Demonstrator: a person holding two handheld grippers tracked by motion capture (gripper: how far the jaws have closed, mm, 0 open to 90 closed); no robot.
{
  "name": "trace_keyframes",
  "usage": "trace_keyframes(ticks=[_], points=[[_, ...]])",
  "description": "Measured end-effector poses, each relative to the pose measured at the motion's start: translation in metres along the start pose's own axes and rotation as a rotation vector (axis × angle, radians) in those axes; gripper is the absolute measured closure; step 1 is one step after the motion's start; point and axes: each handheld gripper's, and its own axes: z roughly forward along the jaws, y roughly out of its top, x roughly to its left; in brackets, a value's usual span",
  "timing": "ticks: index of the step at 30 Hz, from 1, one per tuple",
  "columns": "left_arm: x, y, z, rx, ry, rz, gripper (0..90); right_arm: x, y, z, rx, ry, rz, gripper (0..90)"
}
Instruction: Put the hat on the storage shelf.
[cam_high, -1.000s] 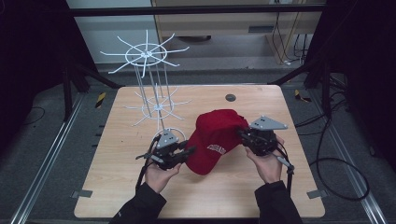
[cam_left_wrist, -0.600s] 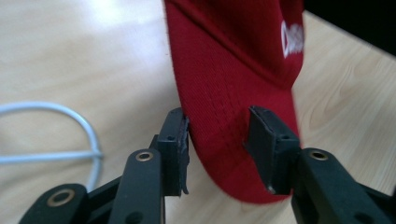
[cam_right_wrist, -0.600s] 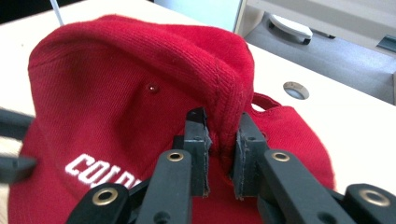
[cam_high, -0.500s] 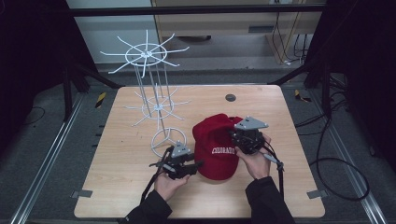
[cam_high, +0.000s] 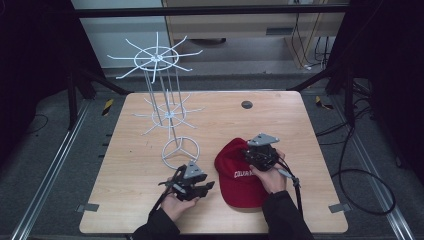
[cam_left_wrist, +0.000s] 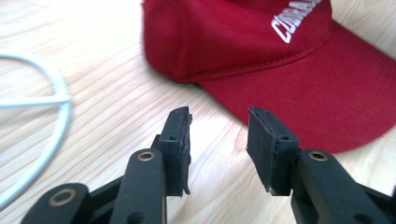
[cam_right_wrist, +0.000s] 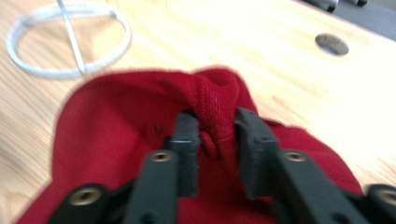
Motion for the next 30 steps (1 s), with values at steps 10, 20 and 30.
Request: trace_keyframes(ticks=[10,20,30], points=[[0.033,-0.026,-0.061,-0.056,0.091,-0.085,77.8,0.014,-0.010,-0.052,-0.138,0.138,0.109,80.0],[0.066,-0.058,-0.106,-0.074,0.237,-0.153,84.3,0.067,-0.045,-0.029,0.012,0.229,0.103,90.0],[0.092,-0.068,-0.118,-0.110,0.290,-0.228,82.4,0.093,-0.059,-0.016,0.103,0.238,0.050,90.0]])
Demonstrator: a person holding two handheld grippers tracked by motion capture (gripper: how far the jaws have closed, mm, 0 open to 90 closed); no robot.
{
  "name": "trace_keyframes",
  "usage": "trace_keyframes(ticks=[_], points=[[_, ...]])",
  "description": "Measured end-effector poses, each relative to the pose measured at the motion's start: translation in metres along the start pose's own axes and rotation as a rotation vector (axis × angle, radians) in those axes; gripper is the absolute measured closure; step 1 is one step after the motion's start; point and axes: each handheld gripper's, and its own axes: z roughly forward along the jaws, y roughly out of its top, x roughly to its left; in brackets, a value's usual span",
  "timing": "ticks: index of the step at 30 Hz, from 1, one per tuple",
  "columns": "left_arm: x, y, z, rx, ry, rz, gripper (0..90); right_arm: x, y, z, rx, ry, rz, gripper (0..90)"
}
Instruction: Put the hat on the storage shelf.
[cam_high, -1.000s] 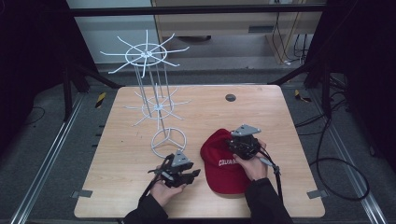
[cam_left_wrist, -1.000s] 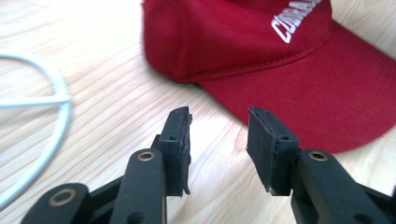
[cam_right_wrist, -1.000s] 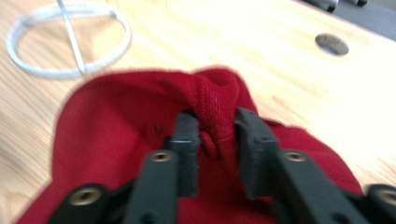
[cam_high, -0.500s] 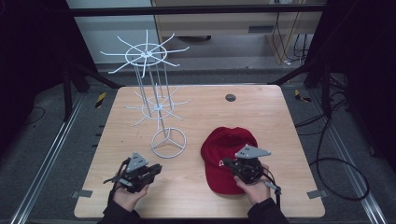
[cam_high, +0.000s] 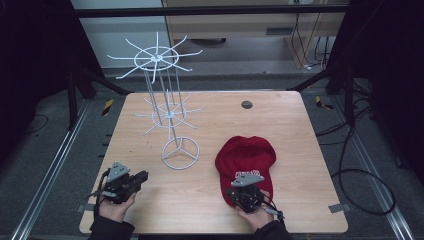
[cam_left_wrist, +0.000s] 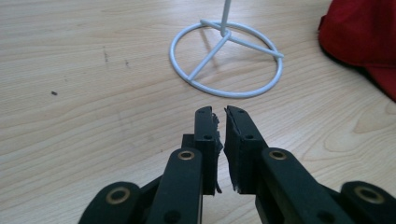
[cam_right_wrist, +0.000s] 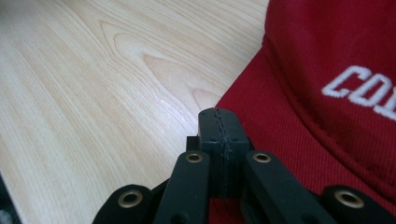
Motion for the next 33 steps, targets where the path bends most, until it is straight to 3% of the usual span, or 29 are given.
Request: trace_keyframes(ticks=[7,16,21,26,29,33], points=[[0.008,-0.002,-0.001,-0.014,0.024,-0.015,81.8,-0.011,-0.017,-0.021,0.007,-0.043,0.031,90.0],[0.020,-0.003,-0.004,-0.025,0.046,-0.038,81.0,-0.044,-0.051,-0.063,0.012,-0.100,0.120,90.0],[0.025,-0.004,-0.005,-0.030,0.064,-0.047,80.4,-0.062,-0.063,-0.080,0.012,-0.135,0.200,90.0],[0.031,-0.005,-0.007,-0.036,0.089,-0.048,79.3,-0.063,-0.062,-0.083,0.035,-0.190,0.182,88.8],[0.035,-0.005,-0.007,-0.038,0.102,-0.048,78.9,-0.065,-0.059,-0.088,-0.009,-0.185,0.190,85.5],[0.041,-0.005,-0.009,-0.048,0.120,-0.053,77.3,-0.068,-0.043,-0.097,-0.137,-0.202,0.160,76.0]])
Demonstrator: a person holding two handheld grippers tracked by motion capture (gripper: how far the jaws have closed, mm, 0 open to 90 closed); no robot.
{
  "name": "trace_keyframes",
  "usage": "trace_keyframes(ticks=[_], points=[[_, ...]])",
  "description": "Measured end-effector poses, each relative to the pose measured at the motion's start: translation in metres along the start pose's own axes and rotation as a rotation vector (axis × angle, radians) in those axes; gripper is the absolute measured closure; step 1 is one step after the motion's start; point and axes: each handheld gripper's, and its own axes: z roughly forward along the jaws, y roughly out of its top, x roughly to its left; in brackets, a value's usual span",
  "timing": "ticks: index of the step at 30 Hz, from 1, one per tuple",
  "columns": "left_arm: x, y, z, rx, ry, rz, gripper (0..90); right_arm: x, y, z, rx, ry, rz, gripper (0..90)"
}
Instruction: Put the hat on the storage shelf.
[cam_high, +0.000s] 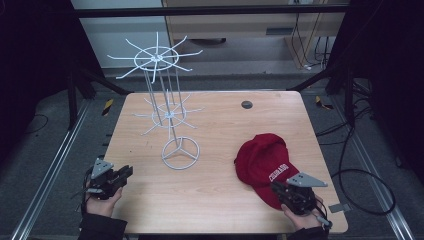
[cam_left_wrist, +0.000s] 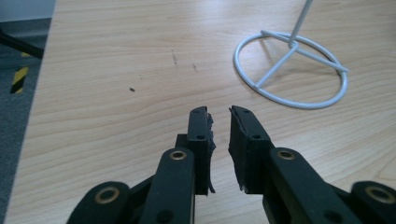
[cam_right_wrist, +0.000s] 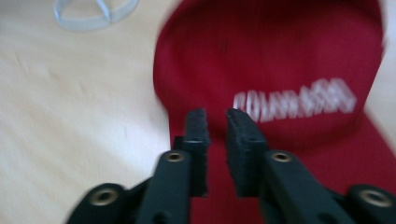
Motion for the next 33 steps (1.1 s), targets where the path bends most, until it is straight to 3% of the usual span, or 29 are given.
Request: trace_keyframes(ticks=[2,6,11,14,18,20,23,24,25,29,31,33], points=[[0.003,0.000,-0.001,-0.006,0.002,-0.007,76.4,-0.001,0.011,0.000,-0.045,-0.005,0.012,70.5],[0.006,-0.002,0.001,0.002,0.002,-0.017,75.4,0.001,0.035,0.008,-0.096,-0.022,0.023,50.5],[0.004,-0.003,0.003,0.004,-0.006,-0.011,74.5,0.006,0.063,0.033,-0.146,-0.065,0.036,25.0],[0.004,-0.004,0.004,0.008,-0.006,-0.010,74.3,0.009,0.074,0.051,-0.133,-0.099,0.034,16.4],[0.004,-0.004,0.004,0.010,-0.008,-0.009,74.2,0.013,0.080,0.073,-0.096,-0.143,0.039,15.2],[0.004,-0.004,0.004,0.013,-0.010,-0.006,74.1,0.013,0.081,0.082,-0.075,-0.186,0.049,17.2],[0.004,-0.004,0.004,0.013,-0.013,-0.007,74.2,0.011,0.080,0.090,-0.055,-0.245,0.079,28.3],[0.004,-0.004,0.004,0.013,-0.013,-0.007,74.2,0.011,0.080,0.090,-0.055,-0.245,0.079,28.3],[0.004,-0.004,0.004,0.015,-0.013,-0.005,74.2,0.009,0.078,0.095,-0.013,-0.259,0.088,45.1],[0.004,-0.004,0.005,0.011,-0.013,-0.006,74.2,0.005,0.075,0.098,0.034,-0.241,0.101,77.4],[0.004,-0.004,0.004,0.013,-0.013,-0.006,74.3,0.003,0.074,0.097,0.043,-0.235,0.100,86.4],[0.004,-0.004,0.004,0.012,-0.014,-0.008,74.3,0.001,0.074,0.094,0.036,-0.224,0.110,87.5]])
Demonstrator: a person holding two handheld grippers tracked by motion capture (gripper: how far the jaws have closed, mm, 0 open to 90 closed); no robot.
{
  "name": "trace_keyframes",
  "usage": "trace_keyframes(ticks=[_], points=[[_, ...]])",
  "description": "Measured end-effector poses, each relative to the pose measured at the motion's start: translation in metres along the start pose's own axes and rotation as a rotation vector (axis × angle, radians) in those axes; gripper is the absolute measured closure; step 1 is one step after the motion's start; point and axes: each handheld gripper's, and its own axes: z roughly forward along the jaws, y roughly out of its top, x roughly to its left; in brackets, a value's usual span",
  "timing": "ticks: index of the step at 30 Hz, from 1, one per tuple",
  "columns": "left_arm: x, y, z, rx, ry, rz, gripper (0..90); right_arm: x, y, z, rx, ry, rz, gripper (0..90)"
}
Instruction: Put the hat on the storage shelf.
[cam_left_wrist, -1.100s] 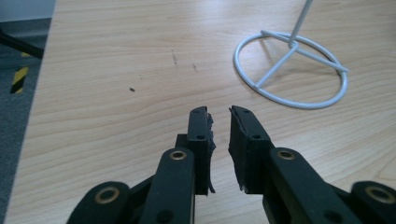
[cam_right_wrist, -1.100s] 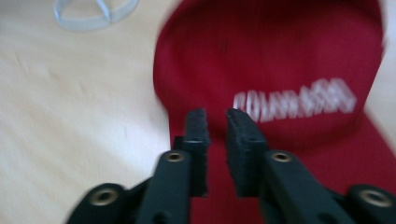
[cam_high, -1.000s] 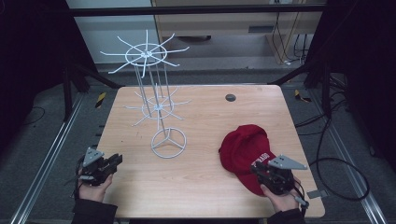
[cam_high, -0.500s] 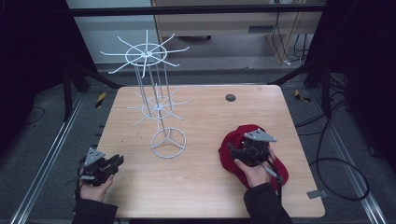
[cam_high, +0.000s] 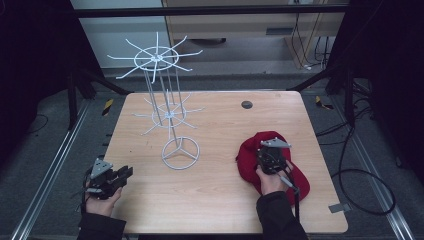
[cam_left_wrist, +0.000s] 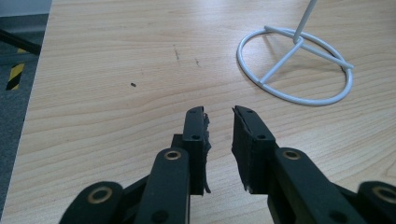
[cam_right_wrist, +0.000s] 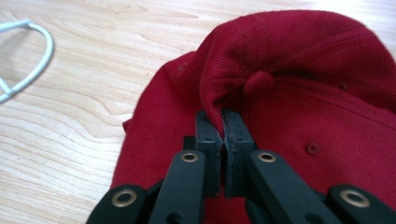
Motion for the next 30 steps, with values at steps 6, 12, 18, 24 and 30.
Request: trace_keyframes(ticks=[6,12,18,24,30], points=[[0.000,0.000,0.000,-0.001,0.001,-0.002,74.5,-0.006,0.004,-0.020,-0.104,0.087,-0.039,88.0],[0.000,0.000,-0.001,-0.006,0.004,-0.002,74.5,-0.012,0.014,-0.049,-0.220,0.176,-0.075,88.0],[-0.001,0.000,-0.001,-0.008,0.004,-0.001,74.5,-0.017,0.025,-0.079,-0.342,0.248,-0.102,88.1],[-0.002,0.001,0.000,-0.009,0.001,0.004,74.5,-0.020,0.037,-0.099,-0.445,0.311,-0.077,88.2],[-0.004,0.001,0.000,-0.013,-0.005,0.012,74.5,-0.014,0.049,-0.111,-0.532,0.361,-0.077,88.2]])
